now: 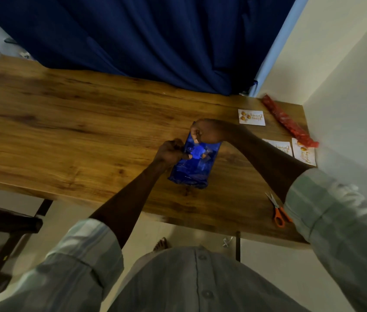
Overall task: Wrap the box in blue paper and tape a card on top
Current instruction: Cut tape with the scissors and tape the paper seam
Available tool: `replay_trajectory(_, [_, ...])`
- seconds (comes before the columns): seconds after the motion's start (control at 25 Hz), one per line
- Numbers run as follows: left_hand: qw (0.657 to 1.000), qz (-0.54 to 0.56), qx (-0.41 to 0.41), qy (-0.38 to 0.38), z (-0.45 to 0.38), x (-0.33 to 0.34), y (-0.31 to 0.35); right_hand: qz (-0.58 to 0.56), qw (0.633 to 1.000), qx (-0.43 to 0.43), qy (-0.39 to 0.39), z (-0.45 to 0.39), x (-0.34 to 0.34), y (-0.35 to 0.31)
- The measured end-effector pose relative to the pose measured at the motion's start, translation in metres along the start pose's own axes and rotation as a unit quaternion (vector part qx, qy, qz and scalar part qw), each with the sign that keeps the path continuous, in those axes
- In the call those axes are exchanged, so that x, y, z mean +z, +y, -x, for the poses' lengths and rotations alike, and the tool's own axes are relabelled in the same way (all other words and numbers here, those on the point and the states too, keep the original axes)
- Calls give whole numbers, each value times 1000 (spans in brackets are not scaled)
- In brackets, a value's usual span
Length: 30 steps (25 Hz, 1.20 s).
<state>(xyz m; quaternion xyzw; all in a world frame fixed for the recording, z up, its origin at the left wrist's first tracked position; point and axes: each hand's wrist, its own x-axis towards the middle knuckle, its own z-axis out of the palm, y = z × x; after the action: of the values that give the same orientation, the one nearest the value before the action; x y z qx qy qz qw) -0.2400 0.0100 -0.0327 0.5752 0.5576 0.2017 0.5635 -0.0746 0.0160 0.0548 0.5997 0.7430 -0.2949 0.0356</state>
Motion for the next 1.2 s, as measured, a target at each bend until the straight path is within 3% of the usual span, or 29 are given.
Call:
replay_trajectory(0.16, [1000,-8,5,-16,-5,-3,-3,105,994,-9,-22,-7,9,1])
replay_trajectory(0.28, [1000,-17,3,-15,-8,-2,-5,119,993,-4,-18,-11,16,4])
replay_trajectory(0.76, [999,-47,-6,12,-15,-3,-10,-5,998,9,67,-25,46,22])
replay_trajectory(0.96, [999,-40,-3,4,-15,-5,-9,-147,972,87,161,-26,57,25])
replay_trajectory(1.12, [1000,-12,-13,-4,-12,-7,-7,-164,949,80,259,-23,69,18])
replay_trajectory(1.2, [1000,-4,-5,-2,-11,-7,-9,-117,949,56,287,-18,74,16])
